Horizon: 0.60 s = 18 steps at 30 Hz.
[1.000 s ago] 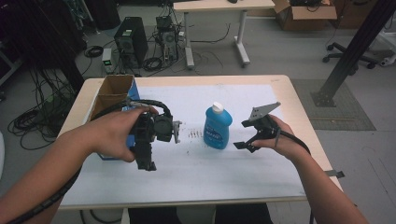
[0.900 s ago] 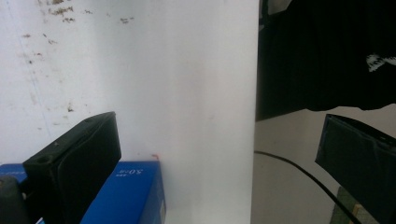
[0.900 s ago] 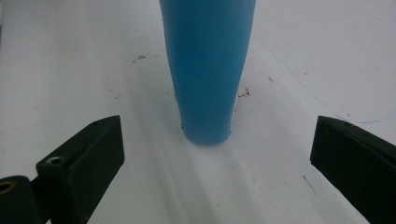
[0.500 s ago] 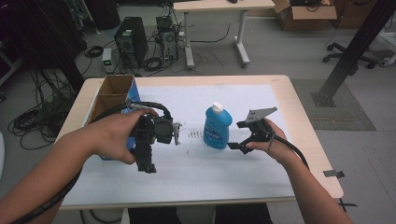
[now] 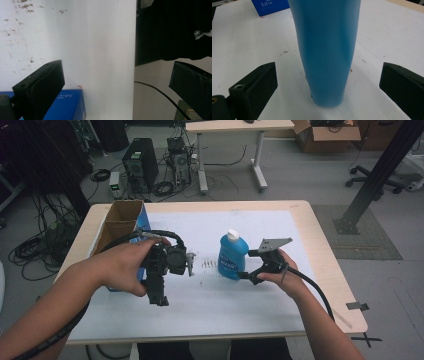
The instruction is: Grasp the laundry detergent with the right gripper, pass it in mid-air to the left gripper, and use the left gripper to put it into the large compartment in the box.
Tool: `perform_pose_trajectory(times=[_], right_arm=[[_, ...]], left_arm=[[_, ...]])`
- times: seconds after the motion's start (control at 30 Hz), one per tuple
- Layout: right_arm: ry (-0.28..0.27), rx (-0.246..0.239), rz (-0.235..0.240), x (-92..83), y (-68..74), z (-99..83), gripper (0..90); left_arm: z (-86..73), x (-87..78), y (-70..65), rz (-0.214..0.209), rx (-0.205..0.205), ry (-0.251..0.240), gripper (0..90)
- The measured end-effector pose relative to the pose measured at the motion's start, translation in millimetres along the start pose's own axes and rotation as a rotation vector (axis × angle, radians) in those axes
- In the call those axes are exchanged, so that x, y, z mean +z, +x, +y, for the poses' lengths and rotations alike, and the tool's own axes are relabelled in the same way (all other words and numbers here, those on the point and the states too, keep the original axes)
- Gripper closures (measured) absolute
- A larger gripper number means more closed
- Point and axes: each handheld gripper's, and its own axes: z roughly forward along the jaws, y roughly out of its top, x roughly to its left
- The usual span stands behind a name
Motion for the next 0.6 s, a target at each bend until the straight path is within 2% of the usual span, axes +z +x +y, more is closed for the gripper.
perform_pose_trajectory(times=[0.6], right_arm=[[-0.060, 0.020, 0.010, 14.2, 4.2, -0.1, 1.4]], left_arm=[[-0.4, 2.0, -0.2, 0.001, 0.000, -0.005, 0.2]])
